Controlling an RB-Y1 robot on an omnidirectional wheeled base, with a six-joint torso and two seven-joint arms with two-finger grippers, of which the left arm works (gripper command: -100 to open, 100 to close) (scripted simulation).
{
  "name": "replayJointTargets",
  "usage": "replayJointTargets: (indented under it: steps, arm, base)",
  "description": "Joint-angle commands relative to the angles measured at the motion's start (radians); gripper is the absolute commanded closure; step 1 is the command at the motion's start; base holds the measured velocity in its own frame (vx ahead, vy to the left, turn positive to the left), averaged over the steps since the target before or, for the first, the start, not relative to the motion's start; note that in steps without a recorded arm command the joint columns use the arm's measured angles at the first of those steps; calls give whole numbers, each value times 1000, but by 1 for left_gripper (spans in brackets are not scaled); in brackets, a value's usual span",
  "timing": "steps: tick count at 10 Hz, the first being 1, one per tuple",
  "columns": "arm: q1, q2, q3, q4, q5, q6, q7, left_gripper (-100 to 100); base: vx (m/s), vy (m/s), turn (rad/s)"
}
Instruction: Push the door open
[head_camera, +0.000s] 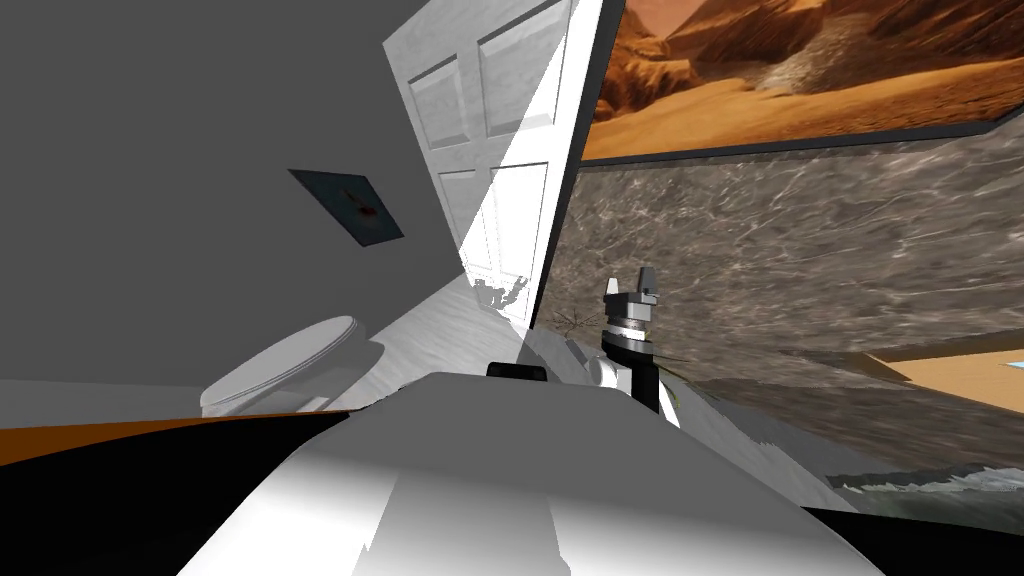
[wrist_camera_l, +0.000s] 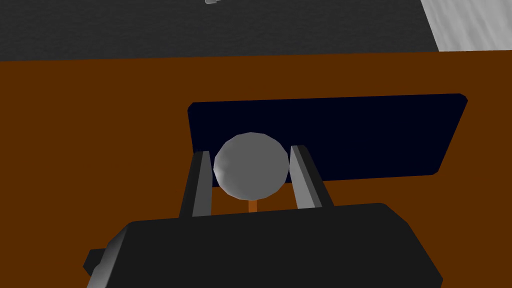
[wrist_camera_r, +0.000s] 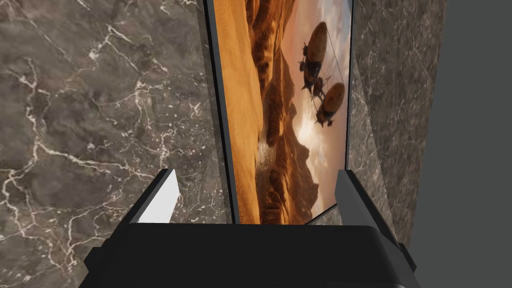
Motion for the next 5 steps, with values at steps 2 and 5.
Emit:
replayJointTargets:
  steps: [2, 5]
  arm:
    - [-17, 14, -14, -33, 14, -4, -17, 100]
    - [-22, -7, 14, -45, 33, -5, -29, 100]
  base:
    - [56, 197, 151]
    - [64, 180, 126]
